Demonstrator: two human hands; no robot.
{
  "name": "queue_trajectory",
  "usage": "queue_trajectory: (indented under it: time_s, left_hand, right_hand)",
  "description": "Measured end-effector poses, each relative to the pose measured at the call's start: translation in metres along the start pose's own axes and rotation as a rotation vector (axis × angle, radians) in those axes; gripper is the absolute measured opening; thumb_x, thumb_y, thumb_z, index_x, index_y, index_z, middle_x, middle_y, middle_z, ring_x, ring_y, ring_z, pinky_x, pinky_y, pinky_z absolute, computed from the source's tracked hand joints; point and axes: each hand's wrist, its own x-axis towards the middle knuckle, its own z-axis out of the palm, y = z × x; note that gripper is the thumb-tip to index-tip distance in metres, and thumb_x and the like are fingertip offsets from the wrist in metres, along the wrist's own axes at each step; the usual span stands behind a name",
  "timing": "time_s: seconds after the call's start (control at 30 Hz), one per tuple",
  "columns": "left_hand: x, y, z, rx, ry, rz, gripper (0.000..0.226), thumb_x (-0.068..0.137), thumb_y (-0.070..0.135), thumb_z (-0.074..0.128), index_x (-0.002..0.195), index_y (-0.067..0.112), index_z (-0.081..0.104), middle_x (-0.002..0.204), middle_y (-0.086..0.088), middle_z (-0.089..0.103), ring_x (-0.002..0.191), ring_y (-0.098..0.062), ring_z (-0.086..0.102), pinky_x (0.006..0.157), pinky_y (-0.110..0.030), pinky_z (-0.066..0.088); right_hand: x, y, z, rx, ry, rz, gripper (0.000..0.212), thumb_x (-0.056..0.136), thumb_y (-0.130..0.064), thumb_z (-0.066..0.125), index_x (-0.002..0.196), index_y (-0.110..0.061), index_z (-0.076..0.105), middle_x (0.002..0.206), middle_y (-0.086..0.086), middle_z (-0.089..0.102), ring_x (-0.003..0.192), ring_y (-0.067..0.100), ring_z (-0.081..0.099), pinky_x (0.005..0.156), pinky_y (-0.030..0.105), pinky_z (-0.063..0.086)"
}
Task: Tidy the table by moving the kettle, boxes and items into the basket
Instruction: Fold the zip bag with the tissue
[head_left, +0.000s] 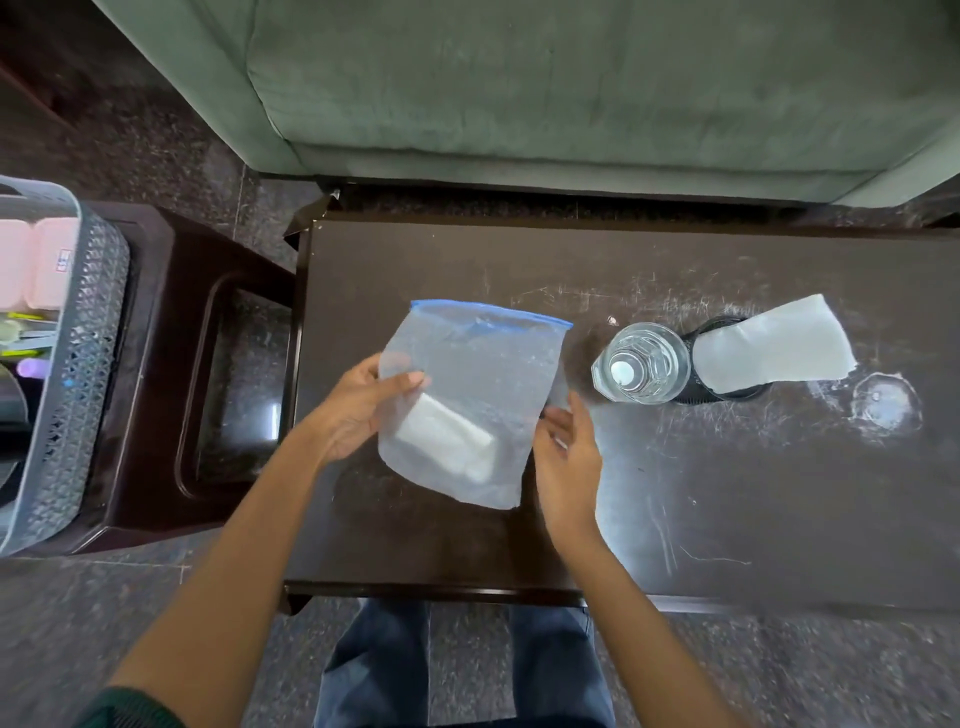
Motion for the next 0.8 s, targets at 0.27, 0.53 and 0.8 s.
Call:
queue_trajectory:
  time_s: [0.27, 0.53, 0.8]
  left_hand:
    - [-0.012, -0.014, 0.002, -0.156, 0.031, 0.024, 0.067, 0.067, 0.006, 0.073, 0.128, 0.003, 0.048, 0.123, -0.015, 0.061, 0.102, -0.027, 0.063, 0.086, -0.043, 0.055]
    - [-0.022, -0.014, 0.009, 0.124, 0.020, 0.060, 0.072, 0.050, 0.020, 0.085, 0.117, 0.016, 0.057, 0.103, -0.003, 0.072, 0.097, -0.021, 0.068, 0.090, -0.042, 0.053]
    - [-0.028, -0.010, 0.009, 0.140, 0.115, 0.128, 0.070, 0.049, 0.011, 0.087, 0.111, 0.025, 0.059, 0.104, -0.003, 0.070, 0.096, -0.020, 0.067, 0.084, -0.039, 0.056]
  right_hand:
    - [0.013, -0.025, 0.004, 0.243, -0.240, 0.136, 0.011, 0.086, -0.010, 0.061, 0.080, -0.015, 0.069, 0.074, -0.001, 0.070, 0.071, 0.012, 0.062, 0.070, 0.024, 0.049]
    - [0.023, -0.032, 0.015, 0.118, -0.153, 0.039, 0.016, 0.089, -0.010, 0.058, 0.073, -0.009, 0.060, 0.077, 0.014, 0.054, 0.074, 0.022, 0.047, 0.075, 0.033, 0.041]
    - [0.020, -0.036, 0.014, 0.205, -0.178, 0.087, 0.015, 0.088, -0.011, 0.060, 0.073, -0.010, 0.061, 0.074, 0.006, 0.061, 0.069, 0.015, 0.054, 0.069, 0.022, 0.045]
